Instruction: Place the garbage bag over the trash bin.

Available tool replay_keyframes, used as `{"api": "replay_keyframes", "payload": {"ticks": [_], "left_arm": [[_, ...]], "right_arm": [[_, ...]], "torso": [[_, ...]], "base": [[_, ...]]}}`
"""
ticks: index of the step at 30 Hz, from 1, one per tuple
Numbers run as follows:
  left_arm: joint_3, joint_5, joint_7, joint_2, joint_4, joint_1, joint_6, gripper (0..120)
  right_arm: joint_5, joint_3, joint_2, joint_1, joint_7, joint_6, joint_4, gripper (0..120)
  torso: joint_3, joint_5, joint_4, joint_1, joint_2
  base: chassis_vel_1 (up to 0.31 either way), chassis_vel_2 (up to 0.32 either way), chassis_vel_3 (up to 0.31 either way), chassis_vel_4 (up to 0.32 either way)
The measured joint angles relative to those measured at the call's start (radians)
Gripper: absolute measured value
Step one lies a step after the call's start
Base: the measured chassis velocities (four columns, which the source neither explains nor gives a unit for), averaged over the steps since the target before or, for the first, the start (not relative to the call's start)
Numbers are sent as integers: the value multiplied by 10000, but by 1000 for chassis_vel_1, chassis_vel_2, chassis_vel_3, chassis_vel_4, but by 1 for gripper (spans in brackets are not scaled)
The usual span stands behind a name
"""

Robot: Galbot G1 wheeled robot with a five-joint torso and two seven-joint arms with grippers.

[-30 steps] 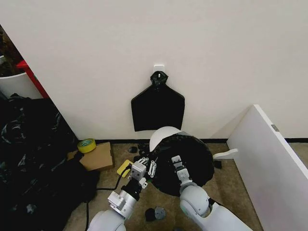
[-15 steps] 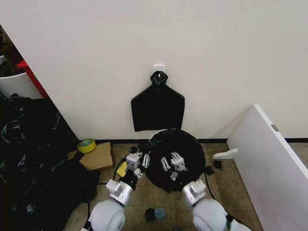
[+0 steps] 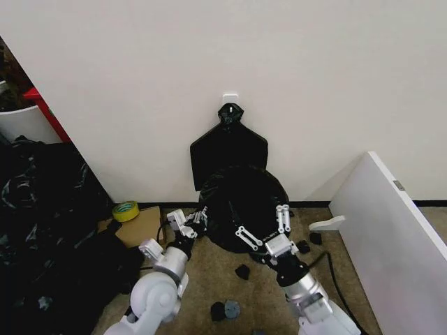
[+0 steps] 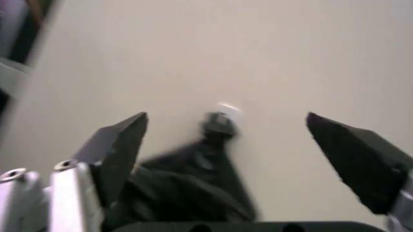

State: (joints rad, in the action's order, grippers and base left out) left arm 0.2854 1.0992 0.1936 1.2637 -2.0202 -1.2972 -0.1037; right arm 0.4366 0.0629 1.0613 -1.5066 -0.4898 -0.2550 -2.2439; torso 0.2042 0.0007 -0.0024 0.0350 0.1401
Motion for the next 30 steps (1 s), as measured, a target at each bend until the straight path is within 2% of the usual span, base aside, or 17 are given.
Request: {"api": "replay_keyframes", "payload": {"ticks": [4, 6, 10, 16, 30], "left_arm": [[497, 769, 584, 177, -13, 117, -408, 5], [575, 907, 693, 193, -34, 133, -484, 5], [990, 1678, 1195, 209, -257, 149, -909, 5], [1145, 1828, 1365, 135, -603, 22, -1149, 5], [1259, 1926, 1516, 68, -1405, -297, -1390, 5]], "right_arm": [[-608, -296, 74, -458, -1567, 1500, -28, 100], [-800, -318, 78, -487, -1715, 1663, 9, 100], [-2121, -408, 63, -421, -2123, 2412, 484, 100], [-2910, -523, 115, 44, -1477, 1943, 1278, 100], [-2942, -412, 336, 585, -331, 1062, 2368, 100]], "torso": [[0, -2, -6, 0, 0], [0, -2, -5, 0, 0], [0, -1, -3, 0, 0], [0, 0, -2, 0, 0], [0, -1, -3, 0, 0]], "base": [[0, 0, 0, 0], [0, 0, 0, 0], [0, 0, 0, 0], [0, 0, 0, 0], [0, 0, 0, 0]]}}
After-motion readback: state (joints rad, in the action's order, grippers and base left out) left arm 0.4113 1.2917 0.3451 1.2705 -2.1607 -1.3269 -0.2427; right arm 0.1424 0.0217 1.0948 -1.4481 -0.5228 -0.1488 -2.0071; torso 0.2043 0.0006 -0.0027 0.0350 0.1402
